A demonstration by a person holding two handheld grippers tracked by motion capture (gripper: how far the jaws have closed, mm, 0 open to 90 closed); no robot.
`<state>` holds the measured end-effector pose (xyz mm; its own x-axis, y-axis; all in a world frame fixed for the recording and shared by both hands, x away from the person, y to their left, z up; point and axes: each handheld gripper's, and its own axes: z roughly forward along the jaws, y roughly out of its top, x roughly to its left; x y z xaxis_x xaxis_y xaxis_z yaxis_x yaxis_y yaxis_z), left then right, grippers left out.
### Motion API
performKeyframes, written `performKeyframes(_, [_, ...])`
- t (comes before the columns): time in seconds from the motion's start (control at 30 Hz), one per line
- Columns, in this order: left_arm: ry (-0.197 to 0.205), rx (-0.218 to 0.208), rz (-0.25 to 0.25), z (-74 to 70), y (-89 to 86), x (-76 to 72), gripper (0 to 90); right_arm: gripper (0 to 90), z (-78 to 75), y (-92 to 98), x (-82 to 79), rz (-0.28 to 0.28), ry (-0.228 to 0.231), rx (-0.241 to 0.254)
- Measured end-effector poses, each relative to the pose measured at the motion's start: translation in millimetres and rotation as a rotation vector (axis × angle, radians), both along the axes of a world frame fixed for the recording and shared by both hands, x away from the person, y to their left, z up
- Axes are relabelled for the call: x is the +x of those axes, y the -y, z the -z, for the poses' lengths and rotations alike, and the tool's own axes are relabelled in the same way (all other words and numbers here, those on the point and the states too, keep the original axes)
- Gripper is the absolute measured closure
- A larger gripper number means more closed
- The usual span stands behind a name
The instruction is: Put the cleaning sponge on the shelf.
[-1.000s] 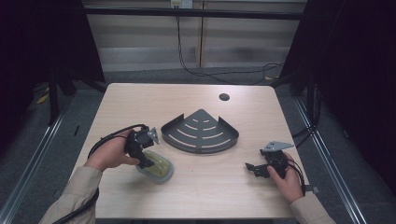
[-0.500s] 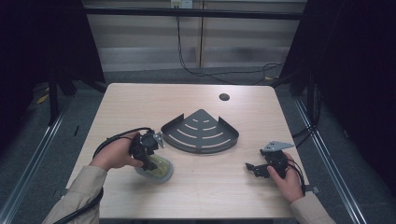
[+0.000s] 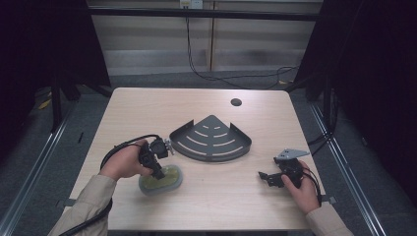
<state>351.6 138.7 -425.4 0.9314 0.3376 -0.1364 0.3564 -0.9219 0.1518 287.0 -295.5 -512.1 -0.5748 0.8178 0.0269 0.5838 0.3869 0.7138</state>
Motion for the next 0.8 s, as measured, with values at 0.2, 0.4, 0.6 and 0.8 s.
performKeyframes(0.2, [-0.036, 0.004, -0.049, -2.5, -1.3, 1.0, 71.5, 10.7, -0.1, 0.0, -0.1, 0.002, 0.0, -0.002])
performKeyframes(0.4, [-0.048, 0.02, -0.08, -10.4, -2.9, 3.2, 71.5, 10.7, -0.1, 0.0, -0.1, 0.002, 0.0, -0.002])
performKeyframes(0.6, [-0.055, 0.035, -0.109, -16.7, -3.8, 5.7, 71.4, 10.7, 0.0, 0.0, -0.1, 0.001, 0.0, -0.001])
performKeyframes(0.8, [-0.048, 0.017, -0.132, -22.3, -5.4, 7.9, 71.4, 10.7, 0.0, 0.0, 0.0, 0.001, 0.0, -0.001])
